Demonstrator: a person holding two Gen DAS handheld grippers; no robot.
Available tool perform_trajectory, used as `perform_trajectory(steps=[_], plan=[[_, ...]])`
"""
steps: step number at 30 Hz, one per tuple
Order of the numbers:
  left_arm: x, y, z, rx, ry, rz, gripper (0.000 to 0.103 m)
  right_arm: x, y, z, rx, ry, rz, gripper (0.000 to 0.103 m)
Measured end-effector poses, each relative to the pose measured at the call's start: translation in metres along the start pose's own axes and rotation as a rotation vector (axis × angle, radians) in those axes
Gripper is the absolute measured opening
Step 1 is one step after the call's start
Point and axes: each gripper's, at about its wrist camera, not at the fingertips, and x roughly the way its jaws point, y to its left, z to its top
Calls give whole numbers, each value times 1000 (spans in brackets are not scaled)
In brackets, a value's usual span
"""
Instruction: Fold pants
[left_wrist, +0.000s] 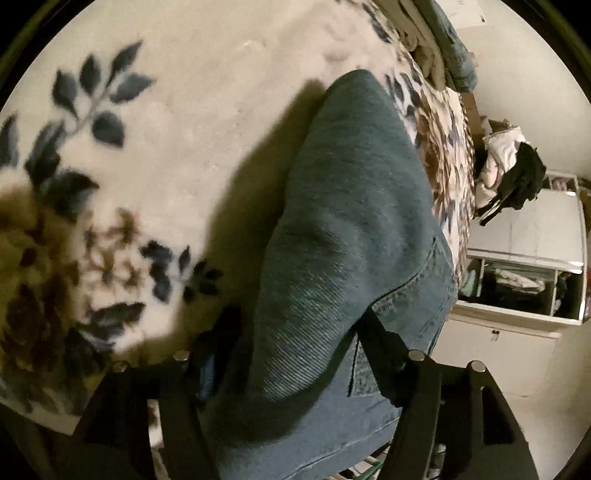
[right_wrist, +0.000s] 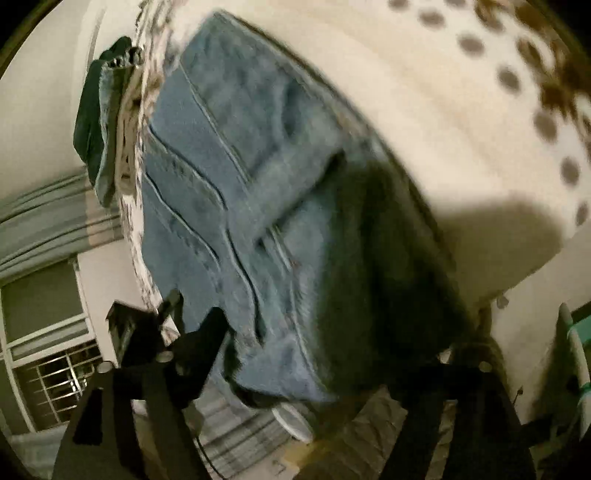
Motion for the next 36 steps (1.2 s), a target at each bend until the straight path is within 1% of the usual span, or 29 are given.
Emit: perform_trajectory(steps=[1, 2, 3, 5, 7, 8, 9, 11, 12, 16, 17, 18, 19, 20, 21, 22, 23, 24, 27, 31, 33, 36], plan=[[0, 1, 0, 1, 1, -7, 67, 4, -1, -1, 4, 6, 18, 94], [0, 2, 0, 4, 2, -13, 67, 9, 0, -1, 6, 7, 43, 99], [-1, 4, 0, 4, 4, -16, 67, 12, 4, 1, 7, 1, 47, 103], [-1, 4, 1, 4, 10, -18, 67, 14, 6, -1, 18, 0, 16, 103], [-1, 4, 3, 1, 14, -21, 68, 14, 9, -2, 23, -13, 58, 103], [-2, 5, 4, 1, 17, -20, 68, 12, 11, -4, 19, -29, 118, 103], [-3, 6, 5, -1, 18, -22, 69, 11, 13, -7, 5, -37, 134, 103], [-1, 4, 5, 1, 23, -23, 69, 22, 22, -7, -26, -37, 89, 103], [1, 1, 6, 1, 23, -23, 69, 27, 22, -5, -19, -40, 92, 103], [5, -1, 11, -12, 26, -26, 70, 28, 15, -2, 54, -83, 182, 103], [6, -1, 11, -14, 26, -24, 70, 28, 15, -6, 56, -104, 194, 103], [6, -1, 11, -14, 26, -20, 70, 28, 17, -9, 46, -122, 187, 103], [6, -2, 11, -6, 25, -17, 67, 29, 21, -11, 34, -134, 167, 97], [4, -5, 11, 11, 19, -17, 59, 29, 25, -15, 21, -152, 133, 92], [2, -11, 9, 42, 11, -37, 37, 27, 27, -17, 20, -169, 93, 73], [2, -15, 8, 65, 11, -22, 35, 26, 28, -20, 22, -177, 71, 57], [0, -22, 6, 100, 7, -7, 33, 23, 29, -23, 24, -189, 70, 55], [-2, -27, 4, 129, 1, 5, 28, 21, 33, -25, 19, -202, 63, 52], [-12, -36, 0, 140, -24, -4, 23, 16, 54, -25, -3, -227, 38, 46], [-29, -51, -5, 158, -65, -20, 22, -5, 76, -24, -46, -249, 33, 43], [-40, -58, -8, 170, -76, -41, 22, -18, 92, -27, -79, -267, 35, 42], [-54, -72, -10, 183, -95, -55, 22, -31, 119, -22, -120, -290, 40, 42]])
